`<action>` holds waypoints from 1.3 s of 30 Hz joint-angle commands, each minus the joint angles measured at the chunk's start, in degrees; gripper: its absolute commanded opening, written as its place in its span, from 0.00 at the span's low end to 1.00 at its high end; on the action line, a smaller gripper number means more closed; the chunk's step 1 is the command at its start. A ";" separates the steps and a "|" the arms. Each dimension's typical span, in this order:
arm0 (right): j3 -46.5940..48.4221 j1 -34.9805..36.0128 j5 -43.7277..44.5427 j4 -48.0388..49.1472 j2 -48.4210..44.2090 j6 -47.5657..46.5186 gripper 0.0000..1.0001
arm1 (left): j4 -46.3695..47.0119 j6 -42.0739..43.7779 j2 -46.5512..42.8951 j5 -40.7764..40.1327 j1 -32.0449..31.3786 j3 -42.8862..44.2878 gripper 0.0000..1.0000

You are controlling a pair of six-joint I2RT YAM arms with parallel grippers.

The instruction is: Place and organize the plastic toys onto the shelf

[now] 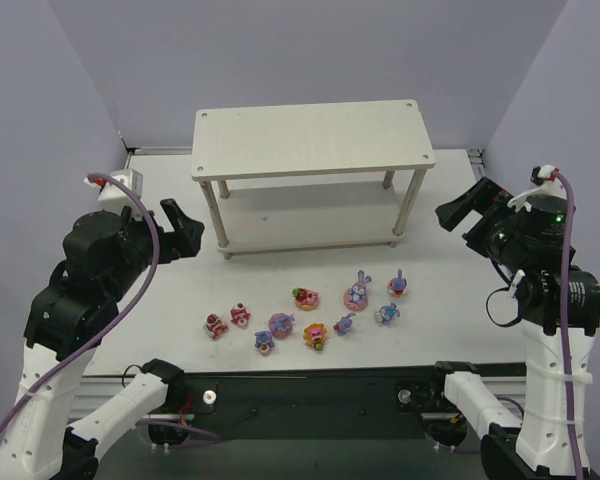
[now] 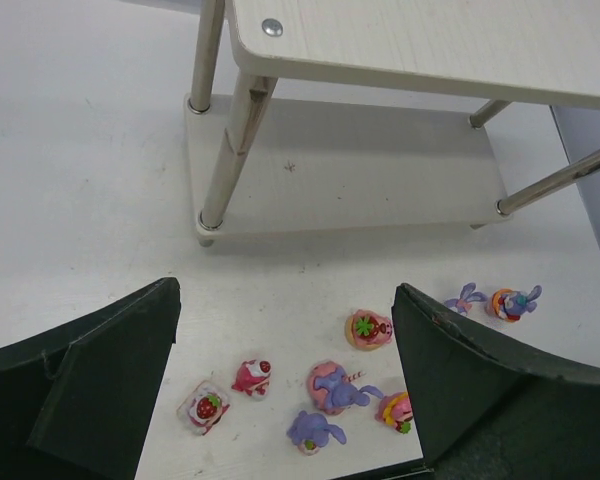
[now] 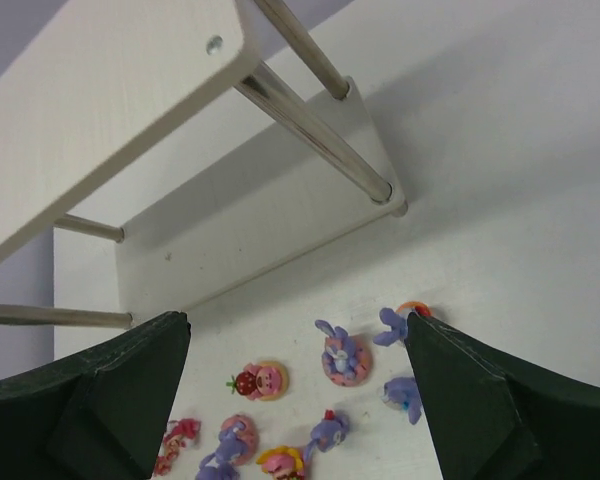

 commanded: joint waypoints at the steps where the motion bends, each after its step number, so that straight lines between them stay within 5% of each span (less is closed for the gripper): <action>1: -5.55 -0.15 -0.24 -3.62 -2.58 -0.04 0.94 | 5.94 0.23 -3.76 0.90 -1.62 -6.46 0.98; 18: -41.23 10.92 -2.97 -0.56 -10.41 1.98 0.84 | 10.87 -0.73 -2.63 15.60 -2.50 -18.95 0.97; 26: -45.81 23.04 8.98 11.22 -4.62 -0.83 0.73 | 11.84 -1.61 -1.40 17.27 -2.50 -18.52 0.97; 33: -47.83 27.18 16.54 15.27 0.84 -1.45 0.52 | 12.19 -1.35 -1.31 17.98 -2.50 -17.29 0.97; 37: -48.10 27.97 16.80 16.77 3.73 -1.98 0.31 | 12.19 -1.17 -1.14 18.07 -2.50 -17.02 0.97; 39: -48.10 28.41 17.33 16.68 4.88 -1.98 0.29 | 12.10 -1.09 -1.14 18.15 -2.59 -16.93 0.97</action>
